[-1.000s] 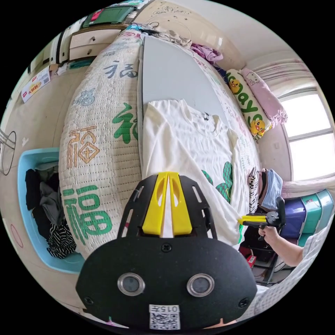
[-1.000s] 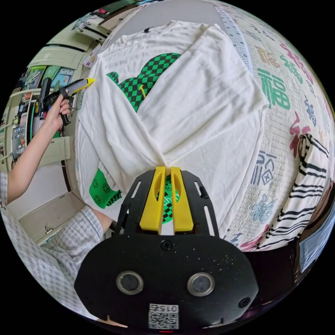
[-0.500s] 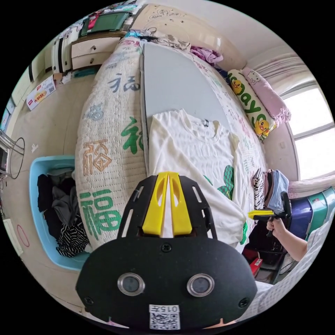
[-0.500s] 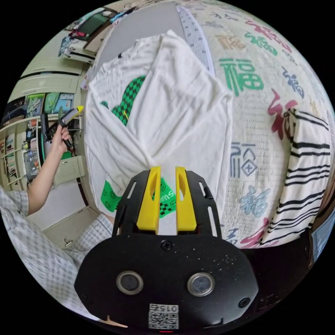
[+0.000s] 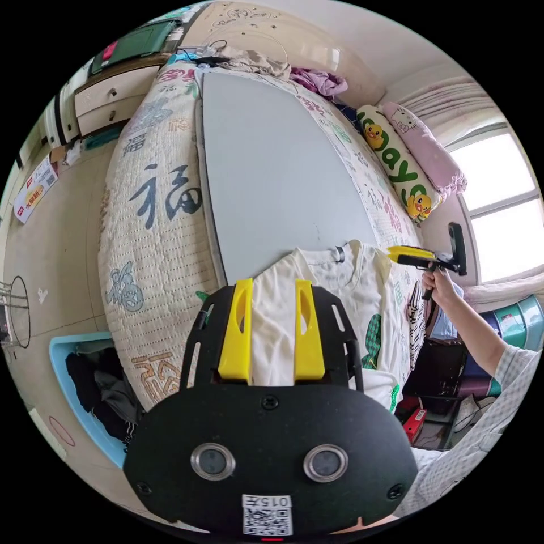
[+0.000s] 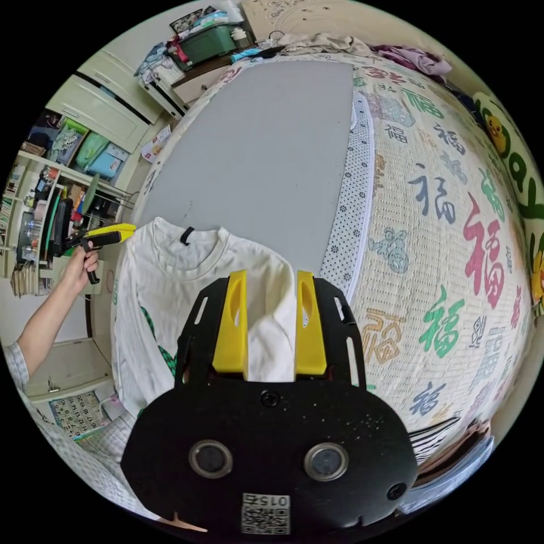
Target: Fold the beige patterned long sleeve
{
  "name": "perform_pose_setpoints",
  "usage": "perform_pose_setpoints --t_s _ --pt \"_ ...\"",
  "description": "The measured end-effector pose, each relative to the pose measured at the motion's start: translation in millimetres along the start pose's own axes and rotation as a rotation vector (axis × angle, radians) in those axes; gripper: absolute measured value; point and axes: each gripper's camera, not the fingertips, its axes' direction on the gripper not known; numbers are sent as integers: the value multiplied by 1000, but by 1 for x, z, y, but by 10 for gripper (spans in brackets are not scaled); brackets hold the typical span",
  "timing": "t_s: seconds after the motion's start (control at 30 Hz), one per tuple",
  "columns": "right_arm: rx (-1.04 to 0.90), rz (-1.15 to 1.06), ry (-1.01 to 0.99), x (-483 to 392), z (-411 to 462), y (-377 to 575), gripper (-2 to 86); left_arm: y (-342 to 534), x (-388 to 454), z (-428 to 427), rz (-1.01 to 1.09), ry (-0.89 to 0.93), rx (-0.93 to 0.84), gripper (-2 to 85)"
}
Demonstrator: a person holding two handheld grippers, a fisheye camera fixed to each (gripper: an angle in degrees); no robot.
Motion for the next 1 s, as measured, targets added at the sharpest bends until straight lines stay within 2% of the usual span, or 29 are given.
perform_pose_setpoints --t_s 0.2,0.37,0.43,0.6,0.77,0.9,1.0 --pt "-112 -30 50 -19 47 -14 107 -1 7 13 53 -80 -90 42" --pt "-105 -48 142 -38 73 1 28 5 8 13 73 -92 -96 0" --pt "-103 -45 121 -41 77 6 16 8 7 9 61 -75 -80 -4" --pt "35 -50 40 -48 40 45 6 41 18 -45 49 20 112 -6" --pt "174 -87 -108 -63 -33 172 3 130 54 -103 106 148 221 -7" --pt "154 -55 -244 -72 -50 291 3 241 90 -125 116 254 161 -7" --pt "23 -25 -244 -90 -25 389 2 322 111 -106 64 308 27 -7"
